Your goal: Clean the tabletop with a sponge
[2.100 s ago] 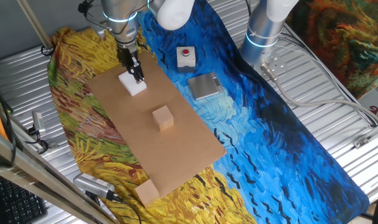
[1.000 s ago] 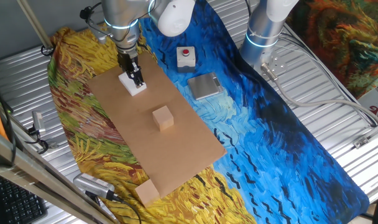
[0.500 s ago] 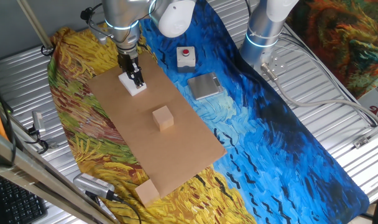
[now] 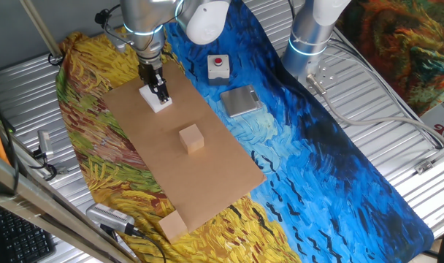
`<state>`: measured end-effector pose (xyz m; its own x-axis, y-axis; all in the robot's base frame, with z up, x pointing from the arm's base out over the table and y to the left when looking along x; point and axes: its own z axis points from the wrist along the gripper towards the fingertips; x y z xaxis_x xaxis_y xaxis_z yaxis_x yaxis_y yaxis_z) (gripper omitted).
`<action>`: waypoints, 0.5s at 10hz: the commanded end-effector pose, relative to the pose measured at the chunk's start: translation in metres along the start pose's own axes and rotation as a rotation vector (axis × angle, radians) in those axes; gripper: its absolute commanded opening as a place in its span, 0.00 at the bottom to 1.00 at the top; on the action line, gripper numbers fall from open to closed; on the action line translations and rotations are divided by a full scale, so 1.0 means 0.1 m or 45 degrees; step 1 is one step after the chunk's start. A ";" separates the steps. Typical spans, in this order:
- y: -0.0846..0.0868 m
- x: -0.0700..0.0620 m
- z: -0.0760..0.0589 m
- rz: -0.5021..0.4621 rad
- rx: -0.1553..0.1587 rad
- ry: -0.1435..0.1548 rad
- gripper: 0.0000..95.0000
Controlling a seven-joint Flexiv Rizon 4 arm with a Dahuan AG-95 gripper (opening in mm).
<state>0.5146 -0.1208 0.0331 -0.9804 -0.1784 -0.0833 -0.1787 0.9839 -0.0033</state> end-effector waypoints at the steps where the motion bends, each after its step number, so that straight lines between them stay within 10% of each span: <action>1: 0.00 0.00 0.01 0.000 0.001 0.000 1.00; 5: 0.00 0.00 0.03 -0.003 0.001 -0.002 1.00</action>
<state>0.5150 -0.1208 0.0301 -0.9800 -0.1803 -0.0844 -0.1807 0.9835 -0.0037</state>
